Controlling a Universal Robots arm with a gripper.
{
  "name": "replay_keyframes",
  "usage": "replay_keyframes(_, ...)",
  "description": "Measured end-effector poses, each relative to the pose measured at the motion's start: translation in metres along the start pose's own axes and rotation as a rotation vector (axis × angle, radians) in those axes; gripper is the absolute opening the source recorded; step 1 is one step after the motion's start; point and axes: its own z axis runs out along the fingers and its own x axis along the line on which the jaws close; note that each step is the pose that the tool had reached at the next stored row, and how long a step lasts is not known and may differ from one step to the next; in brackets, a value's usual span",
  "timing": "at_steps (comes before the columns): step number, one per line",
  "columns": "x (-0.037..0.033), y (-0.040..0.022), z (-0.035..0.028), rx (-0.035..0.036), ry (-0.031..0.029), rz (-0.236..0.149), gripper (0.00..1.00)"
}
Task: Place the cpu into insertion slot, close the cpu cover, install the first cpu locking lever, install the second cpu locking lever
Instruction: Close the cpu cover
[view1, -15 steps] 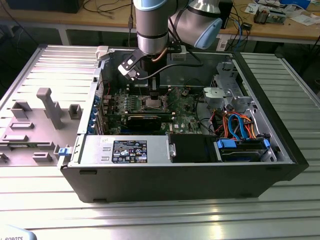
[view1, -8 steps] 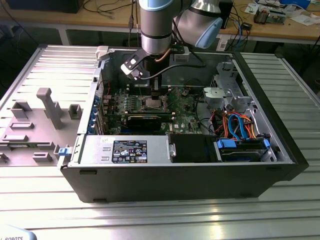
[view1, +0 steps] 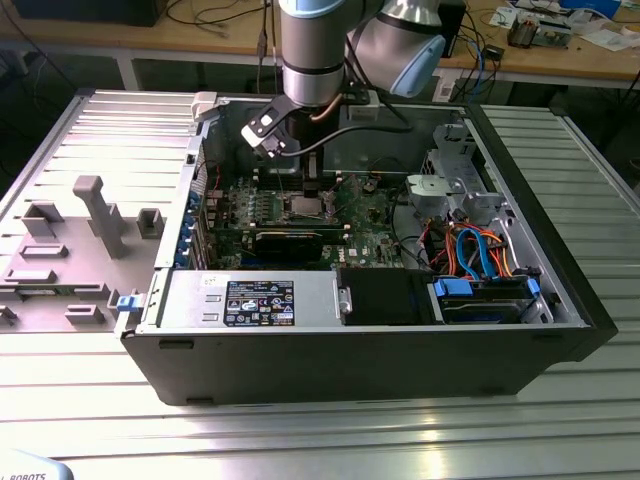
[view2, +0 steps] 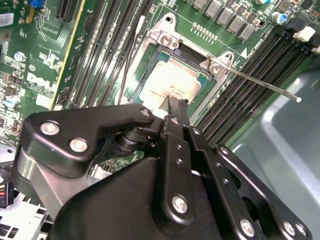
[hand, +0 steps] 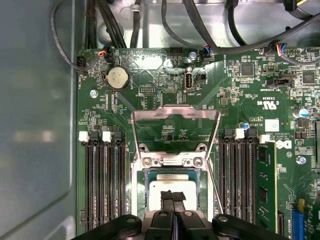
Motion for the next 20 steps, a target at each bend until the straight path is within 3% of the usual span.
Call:
replay_keyframes(2,0.0001,0.0001,-0.0035,-0.0001,-0.0026,0.000,0.11)
replay_keyframes(9,0.0001,0.0001,-0.0041,0.0001,-0.0035,0.000,0.11)
replay_keyframes(17,0.0001,0.0008,-0.0200,0.0000,-0.0063,0.000,0.11)
replay_keyframes(20,0.0001,0.0008,-0.0208,-0.0001,-0.0074,0.000,0.11)
